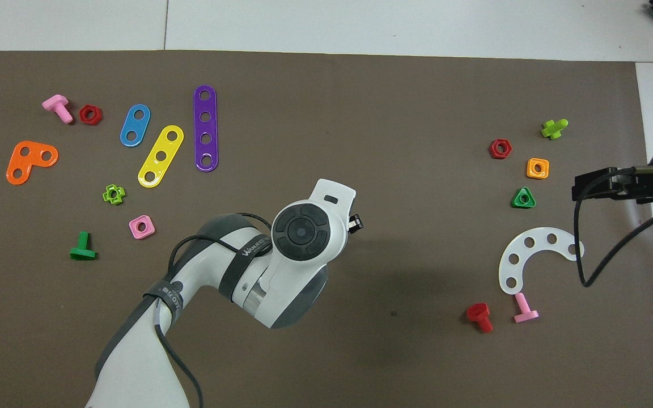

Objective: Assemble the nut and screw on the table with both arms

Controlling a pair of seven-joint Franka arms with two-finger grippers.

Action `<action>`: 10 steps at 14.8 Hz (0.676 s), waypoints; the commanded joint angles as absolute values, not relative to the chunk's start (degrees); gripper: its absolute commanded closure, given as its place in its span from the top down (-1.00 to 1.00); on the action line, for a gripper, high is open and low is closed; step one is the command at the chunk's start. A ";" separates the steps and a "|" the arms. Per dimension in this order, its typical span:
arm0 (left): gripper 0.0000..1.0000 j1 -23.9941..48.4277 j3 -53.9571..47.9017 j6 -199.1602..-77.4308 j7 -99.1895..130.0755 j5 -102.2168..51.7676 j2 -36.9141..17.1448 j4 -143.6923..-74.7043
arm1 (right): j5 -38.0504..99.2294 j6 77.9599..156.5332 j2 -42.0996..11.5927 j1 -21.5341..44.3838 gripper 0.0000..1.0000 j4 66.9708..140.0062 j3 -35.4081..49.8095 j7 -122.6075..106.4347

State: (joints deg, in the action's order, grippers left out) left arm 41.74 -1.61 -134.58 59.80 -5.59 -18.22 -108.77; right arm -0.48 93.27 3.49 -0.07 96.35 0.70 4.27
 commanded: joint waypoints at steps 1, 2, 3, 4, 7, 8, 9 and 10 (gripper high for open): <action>-1.00 42.54 -1.76 -135.70 59.50 -5.01 -19.16 -110.57 | 0.97 93.16 4.66 -0.53 1.00 97.56 0.88 2.55; -1.00 42.54 -1.76 -135.70 59.50 -5.01 -19.16 -110.65 | 0.97 93.25 4.66 -0.53 1.00 97.56 0.88 2.55; -1.00 42.54 -1.76 -135.27 59.41 -5.01 -19.16 -110.65 | 0.97 93.25 4.66 -0.53 1.00 97.65 0.88 2.46; -1.00 42.54 -1.76 -134.74 59.50 -5.10 -19.16 -110.05 | 0.97 93.43 4.66 -0.53 1.00 97.65 0.97 2.46; -1.00 41.75 -1.76 -132.73 59.68 -5.71 -19.25 -107.07 | 1.14 93.69 4.66 -0.53 1.00 97.73 0.97 2.46; -1.00 41.49 -1.76 -130.97 59.76 -5.80 -19.51 -105.40 | 1.14 93.78 4.66 -0.53 1.00 97.65 0.97 2.46; -1.00 41.40 -1.67 -129.39 60.03 -6.41 -20.38 -103.55 | 1.23 93.78 4.66 -0.53 1.00 97.65 0.97 2.46; -1.00 41.22 -1.50 -128.33 60.03 -7.55 -20.91 -102.14 | 1.14 93.78 4.66 -0.53 1.00 97.73 0.97 2.55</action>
State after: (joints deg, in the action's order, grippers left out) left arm 41.64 -1.63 -131.90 59.80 -6.02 -18.73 -106.69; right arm -0.47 93.27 3.49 -0.07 96.38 0.81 4.25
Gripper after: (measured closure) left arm 0.533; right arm 0.000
